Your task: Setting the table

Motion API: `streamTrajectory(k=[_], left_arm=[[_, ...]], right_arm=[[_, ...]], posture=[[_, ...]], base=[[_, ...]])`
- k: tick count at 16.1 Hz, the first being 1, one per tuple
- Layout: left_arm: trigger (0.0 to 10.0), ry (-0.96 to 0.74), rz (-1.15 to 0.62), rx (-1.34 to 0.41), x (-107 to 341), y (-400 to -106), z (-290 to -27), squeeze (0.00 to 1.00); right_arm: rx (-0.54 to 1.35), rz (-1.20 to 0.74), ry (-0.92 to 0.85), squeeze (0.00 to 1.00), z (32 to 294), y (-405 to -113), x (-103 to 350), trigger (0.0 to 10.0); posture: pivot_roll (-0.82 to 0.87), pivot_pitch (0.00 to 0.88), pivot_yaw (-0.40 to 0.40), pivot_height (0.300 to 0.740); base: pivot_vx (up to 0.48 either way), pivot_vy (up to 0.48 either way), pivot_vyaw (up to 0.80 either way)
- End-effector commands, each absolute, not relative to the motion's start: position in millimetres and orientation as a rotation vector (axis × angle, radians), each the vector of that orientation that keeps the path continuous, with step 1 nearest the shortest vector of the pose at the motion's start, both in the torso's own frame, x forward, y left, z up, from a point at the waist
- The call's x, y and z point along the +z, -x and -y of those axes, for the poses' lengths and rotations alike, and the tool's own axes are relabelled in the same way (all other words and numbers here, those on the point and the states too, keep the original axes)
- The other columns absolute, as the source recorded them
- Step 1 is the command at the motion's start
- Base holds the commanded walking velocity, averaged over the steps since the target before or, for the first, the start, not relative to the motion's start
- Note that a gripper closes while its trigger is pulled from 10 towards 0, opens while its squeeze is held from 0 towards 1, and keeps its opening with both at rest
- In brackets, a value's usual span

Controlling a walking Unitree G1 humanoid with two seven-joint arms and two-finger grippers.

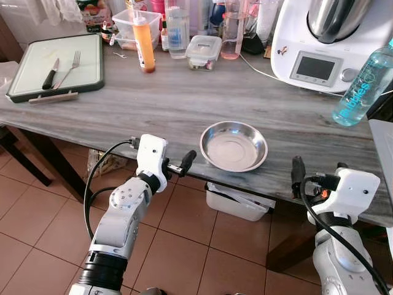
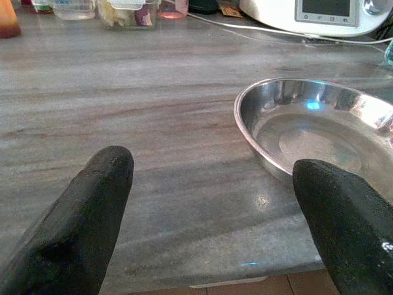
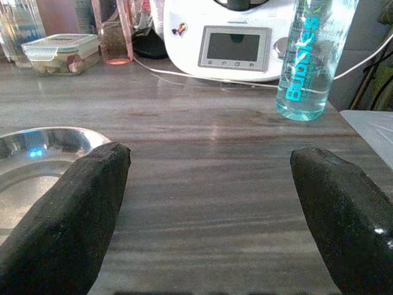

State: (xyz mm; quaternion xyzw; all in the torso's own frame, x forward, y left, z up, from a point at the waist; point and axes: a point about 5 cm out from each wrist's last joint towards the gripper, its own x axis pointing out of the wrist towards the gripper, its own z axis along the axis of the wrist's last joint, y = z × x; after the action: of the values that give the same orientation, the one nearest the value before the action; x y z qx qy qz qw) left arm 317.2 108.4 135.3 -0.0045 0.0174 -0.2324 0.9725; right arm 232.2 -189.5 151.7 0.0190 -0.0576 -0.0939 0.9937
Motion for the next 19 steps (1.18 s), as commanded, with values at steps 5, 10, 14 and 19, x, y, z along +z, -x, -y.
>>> streamTrajectory(k=[5, 10, 14, 19], left_arm=[[10.0, -0.011, -0.043, -0.479, 135.9, -317.3, -107.3, 0.00], [10.0, -0.015, -0.049, -0.489, 134.9, -316.7, -105.8, 0.00], [10.0, -0.021, -0.050, -0.493, 134.8, -318.5, -105.0, 0.00], [10.0, -0.020, -0.046, -0.491, 135.2, -320.1, -102.8, 0.00]], right_arm=[[-0.181, 0.103, -0.040, 0.00, 187.7, -231.1, 148.0, 10.0], [-0.186, 0.096, -0.040, 0.00, 187.3, -229.2, 146.3, 10.0], [-0.183, 0.103, -0.035, 0.00, 188.0, -232.7, 148.2, 10.0], [-0.184, 0.106, -0.030, 0.00, 189.5, -236.1, 148.2, 10.0]], posture=[[0.11, 0.110, 0.006, 0.740], [0.10, 0.113, 0.009, 0.740], [0.10, 0.106, 0.009, 0.740], [0.11, 0.096, 0.008, 0.740]], base=[[-0.247, 0.000, 0.00], [-0.257, 0.000, 0.00], [-0.258, 0.000, 0.00], [-0.259, 0.000, 0.00]])
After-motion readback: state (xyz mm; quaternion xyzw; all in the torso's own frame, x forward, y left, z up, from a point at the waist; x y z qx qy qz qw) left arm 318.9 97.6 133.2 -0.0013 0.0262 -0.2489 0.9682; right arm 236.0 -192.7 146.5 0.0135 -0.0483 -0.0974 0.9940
